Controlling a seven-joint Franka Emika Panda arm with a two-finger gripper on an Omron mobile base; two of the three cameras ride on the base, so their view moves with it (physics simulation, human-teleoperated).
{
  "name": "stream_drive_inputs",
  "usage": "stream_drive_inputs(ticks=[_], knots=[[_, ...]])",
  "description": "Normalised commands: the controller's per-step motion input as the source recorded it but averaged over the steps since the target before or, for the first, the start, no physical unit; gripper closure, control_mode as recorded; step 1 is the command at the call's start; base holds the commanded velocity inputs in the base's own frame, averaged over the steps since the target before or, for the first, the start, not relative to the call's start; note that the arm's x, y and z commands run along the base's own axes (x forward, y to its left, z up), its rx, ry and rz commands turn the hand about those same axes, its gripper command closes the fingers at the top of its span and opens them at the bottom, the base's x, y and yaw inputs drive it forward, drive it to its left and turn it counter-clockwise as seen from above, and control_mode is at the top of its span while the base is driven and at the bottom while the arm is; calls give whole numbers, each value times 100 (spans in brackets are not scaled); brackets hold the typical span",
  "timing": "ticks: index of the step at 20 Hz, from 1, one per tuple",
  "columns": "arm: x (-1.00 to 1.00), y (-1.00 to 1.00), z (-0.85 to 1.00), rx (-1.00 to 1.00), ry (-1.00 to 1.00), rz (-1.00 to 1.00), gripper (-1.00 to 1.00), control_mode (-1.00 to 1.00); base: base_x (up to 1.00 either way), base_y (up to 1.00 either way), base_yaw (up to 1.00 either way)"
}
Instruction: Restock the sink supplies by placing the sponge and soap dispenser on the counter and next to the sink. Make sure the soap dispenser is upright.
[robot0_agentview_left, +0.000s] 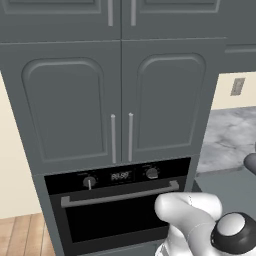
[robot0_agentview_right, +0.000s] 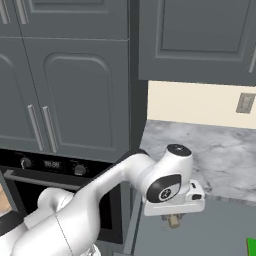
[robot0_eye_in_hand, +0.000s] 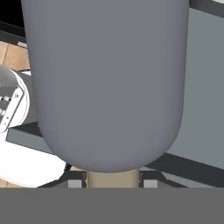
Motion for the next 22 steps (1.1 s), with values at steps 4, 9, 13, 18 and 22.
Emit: stream_drive_inputs(ticks=[4, 9, 13, 18, 22], knots=[[0, 0, -3, 0, 5, 0, 100, -100, 0, 0, 0], [0, 0, 0, 0, 0, 0, 100, -100, 0, 0, 0], [0, 14, 2, 0, 0, 0, 100, -100, 0, 0, 0], [0, 5, 0, 0, 0, 0, 100, -100, 0, 0, 0], [-2, 0, 0, 0, -1, 0, 100, -100, 0, 0, 0]])
